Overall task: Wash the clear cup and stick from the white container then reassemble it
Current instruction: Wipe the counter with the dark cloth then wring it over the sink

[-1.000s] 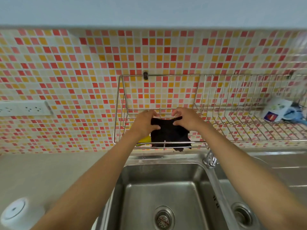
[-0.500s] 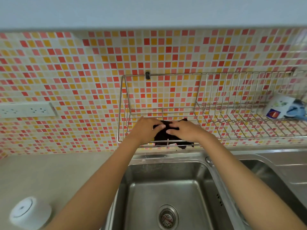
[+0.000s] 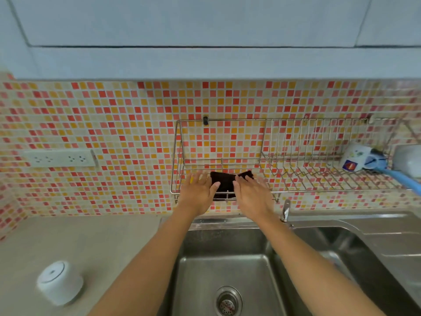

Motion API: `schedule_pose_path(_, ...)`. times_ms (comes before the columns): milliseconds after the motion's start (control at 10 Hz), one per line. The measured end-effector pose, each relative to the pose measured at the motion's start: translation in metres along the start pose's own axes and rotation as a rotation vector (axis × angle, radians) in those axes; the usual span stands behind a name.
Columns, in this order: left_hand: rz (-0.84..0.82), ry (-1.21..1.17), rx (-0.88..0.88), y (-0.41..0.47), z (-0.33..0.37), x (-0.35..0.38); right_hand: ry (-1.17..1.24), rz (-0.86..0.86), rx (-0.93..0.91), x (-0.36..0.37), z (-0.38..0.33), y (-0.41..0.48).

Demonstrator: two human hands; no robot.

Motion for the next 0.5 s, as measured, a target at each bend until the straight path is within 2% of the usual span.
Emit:
schedule_pose_path(200, 0.03, 0.001, -0.005, -0.037, 0.01, 0.004, -0.032, -0.124, 0.03, -0.006, -0.001, -0.014)
schedule_pose_path(300, 0.027, -0.07, -0.043, -0.056, 0.007, -0.003, 0.01, -0.293, -0.004, -0.013, -0.009, -0.019)
schedule_pose_path(400, 0.031, -0.1, -0.065, -0.076, -0.002, -0.011, 0.035, -0.324, -0.103, -0.03, -0.033, -0.031)
schedule_pose_path(500, 0.039, -0.052, -0.065, -0.082, -0.024, -0.029, 0.084, -0.261, -0.086, -0.069, -0.045, -0.025)
Point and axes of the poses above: each hand's wrist, its own y-axis towards the middle knuckle, its own x-axis out of the palm, z = x × y, the point moved 7 cm from there along y, towards the middle knuckle, and after that the axes turned 14 degrees about x, right-handed, at the moved point
